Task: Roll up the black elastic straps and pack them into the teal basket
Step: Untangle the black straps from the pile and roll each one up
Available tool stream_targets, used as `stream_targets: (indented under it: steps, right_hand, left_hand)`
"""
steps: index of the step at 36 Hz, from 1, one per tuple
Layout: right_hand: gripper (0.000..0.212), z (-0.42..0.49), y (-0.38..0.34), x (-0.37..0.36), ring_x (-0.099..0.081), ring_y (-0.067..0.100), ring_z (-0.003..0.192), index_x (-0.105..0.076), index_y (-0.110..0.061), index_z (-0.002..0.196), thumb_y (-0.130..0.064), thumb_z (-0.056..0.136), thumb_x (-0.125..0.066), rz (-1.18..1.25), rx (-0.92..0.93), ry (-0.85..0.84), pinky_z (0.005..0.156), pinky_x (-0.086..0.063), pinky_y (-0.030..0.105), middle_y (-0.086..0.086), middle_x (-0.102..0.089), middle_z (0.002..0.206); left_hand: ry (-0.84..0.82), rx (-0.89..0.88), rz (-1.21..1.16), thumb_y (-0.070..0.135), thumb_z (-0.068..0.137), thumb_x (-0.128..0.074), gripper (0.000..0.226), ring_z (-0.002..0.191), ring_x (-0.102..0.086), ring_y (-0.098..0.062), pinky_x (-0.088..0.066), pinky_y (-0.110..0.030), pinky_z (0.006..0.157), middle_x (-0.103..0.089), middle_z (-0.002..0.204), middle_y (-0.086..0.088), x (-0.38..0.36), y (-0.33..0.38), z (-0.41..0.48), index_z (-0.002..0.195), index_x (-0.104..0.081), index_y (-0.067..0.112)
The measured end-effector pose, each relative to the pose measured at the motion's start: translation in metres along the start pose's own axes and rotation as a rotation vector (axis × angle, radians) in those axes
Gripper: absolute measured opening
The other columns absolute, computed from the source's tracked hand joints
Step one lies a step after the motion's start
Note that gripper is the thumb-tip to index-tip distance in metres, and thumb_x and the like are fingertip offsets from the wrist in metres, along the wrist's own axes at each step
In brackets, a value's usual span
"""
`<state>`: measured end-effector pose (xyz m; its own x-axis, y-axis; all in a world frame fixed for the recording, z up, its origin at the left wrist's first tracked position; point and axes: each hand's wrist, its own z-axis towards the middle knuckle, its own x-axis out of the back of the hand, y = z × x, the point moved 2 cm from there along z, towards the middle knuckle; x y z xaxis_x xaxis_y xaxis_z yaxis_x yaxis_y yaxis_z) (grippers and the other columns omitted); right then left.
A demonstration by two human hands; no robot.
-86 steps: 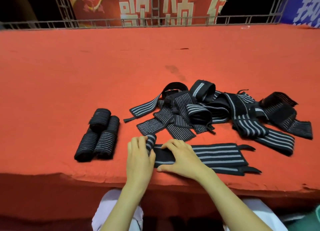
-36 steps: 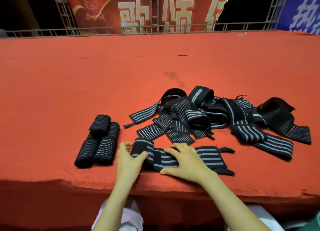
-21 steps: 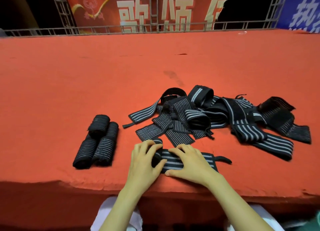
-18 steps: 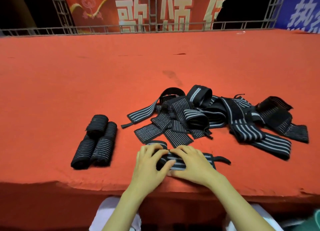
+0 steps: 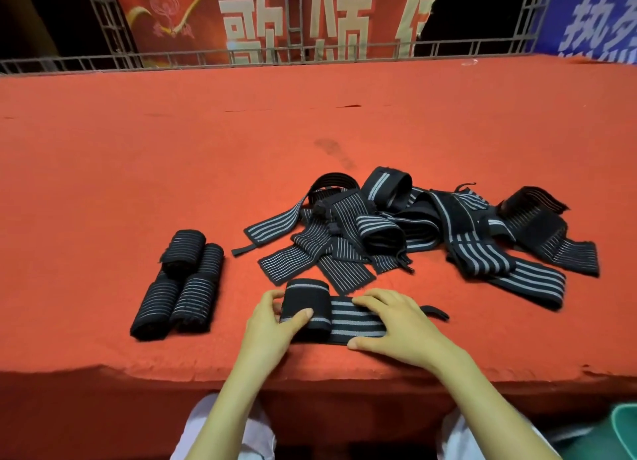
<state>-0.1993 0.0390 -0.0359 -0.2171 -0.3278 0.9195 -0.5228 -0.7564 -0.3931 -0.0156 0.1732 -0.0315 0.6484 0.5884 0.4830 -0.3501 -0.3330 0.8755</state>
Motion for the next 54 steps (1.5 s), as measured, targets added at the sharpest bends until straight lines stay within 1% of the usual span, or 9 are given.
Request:
stream_targets:
  steps: [6,13,21,27,31,37,43,49,54]
  right_hand:
    - [0.107,0.002,-0.001,-0.003,-0.027,0.012,0.135,-0.039,-0.034,0.143,-0.095,0.057,-0.026,-0.069,0.038,-0.001,0.115,-0.020,0.032,-0.011,-0.035,0.144]
    - [0.084,0.017,-0.028,-0.007,-0.023,0.015,0.140,-0.040,-0.032,0.143,-0.077,0.072,-0.037,-0.068,0.091,-0.015,0.115,-0.015,0.031,-0.006,-0.030,0.152]
    - [0.073,0.048,-0.058,-0.026,-0.027,0.014,0.136,-0.044,-0.029,0.140,-0.066,0.079,-0.058,-0.001,0.159,-0.016,0.115,-0.016,0.030,-0.007,-0.036,0.146]
    - [0.073,0.036,-0.035,-0.018,-0.025,0.004,0.137,-0.044,-0.034,0.139,-0.063,0.075,-0.065,0.116,0.115,0.005,0.111,-0.014,0.021,-0.013,-0.035,0.147]
    - [0.101,0.026,-0.011,-0.013,-0.028,0.003,0.136,-0.045,-0.036,0.137,-0.091,0.052,-0.050,0.175,0.062,0.015,0.116,-0.020,0.029,-0.014,-0.036,0.145]
    - [0.110,0.014,0.011,-0.010,-0.030,0.001,0.131,-0.048,-0.033,0.134,-0.096,0.045,-0.046,0.300,-0.001,0.066,0.113,-0.018,0.019,-0.017,-0.037,0.136]
    - [0.077,0.007,0.011,0.000,-0.030,0.005,0.121,-0.047,-0.031,0.135,-0.042,0.067,-0.083,0.318,-0.103,0.063,0.097,-0.022,0.014,-0.012,-0.041,0.127]
    - [0.066,0.008,0.010,0.005,-0.038,0.009,0.117,-0.050,-0.030,0.129,-0.033,0.071,-0.082,0.379,-0.156,0.048,0.092,-0.029,0.019,-0.007,-0.048,0.122]
    - [0.043,0.009,0.011,0.003,-0.047,0.014,0.119,-0.054,-0.034,0.115,-0.033,0.078,-0.077,0.494,-0.181,0.092,0.105,-0.035,0.030,-0.004,-0.055,0.120]
  left_hand:
    - [0.120,0.014,0.026,0.033,0.078,-0.073,0.064,0.098,-0.058,-0.024,-0.044,-0.036,0.086,-0.054,0.097,0.005,-0.011,0.005,-0.005,0.124,-0.035,0.014]
    - [0.230,0.010,-0.064,0.017,0.076,-0.074,0.051,0.098,-0.050,-0.023,-0.037,-0.030,0.083,-0.050,0.106,-0.003,0.007,0.001,-0.004,0.111,-0.037,0.016]
    - [0.445,-0.336,0.268,0.007,0.066,-0.079,0.050,0.100,-0.047,-0.023,-0.035,-0.027,0.089,-0.050,0.104,-0.005,0.019,0.003,-0.010,0.107,-0.051,0.006]
    - [0.348,-0.555,0.399,0.034,0.072,-0.062,0.042,0.097,-0.043,-0.020,-0.033,-0.023,0.088,-0.051,0.110,-0.001,0.002,0.010,-0.009,0.108,-0.053,0.013]
    - [0.170,-0.633,0.321,0.054,0.081,-0.057,0.045,0.109,-0.041,-0.008,-0.027,-0.011,0.100,-0.054,0.117,0.012,-0.008,0.017,-0.012,0.113,-0.063,0.022]
    - [0.102,-0.669,0.200,0.026,0.094,-0.045,0.028,0.103,-0.050,-0.002,-0.028,-0.005,0.096,-0.063,0.107,0.019,-0.021,0.025,-0.012,0.101,-0.071,0.020]
    - [0.181,-0.482,0.040,0.011,0.081,-0.069,0.017,0.095,-0.055,0.003,-0.038,-0.007,0.085,-0.063,0.099,0.014,-0.011,0.018,-0.004,0.096,-0.067,0.018]
    - [0.079,-0.059,-0.015,0.039,0.076,-0.075,0.046,0.100,-0.057,-0.015,-0.046,-0.031,0.089,-0.057,0.110,0.003,-0.012,0.006,0.001,0.110,-0.049,0.024]
    - [0.042,0.054,-0.031,0.043,0.076,-0.074,0.053,0.100,-0.059,-0.021,-0.046,-0.038,0.091,-0.061,0.107,-0.001,-0.016,0.007,0.003,0.112,-0.042,0.024]
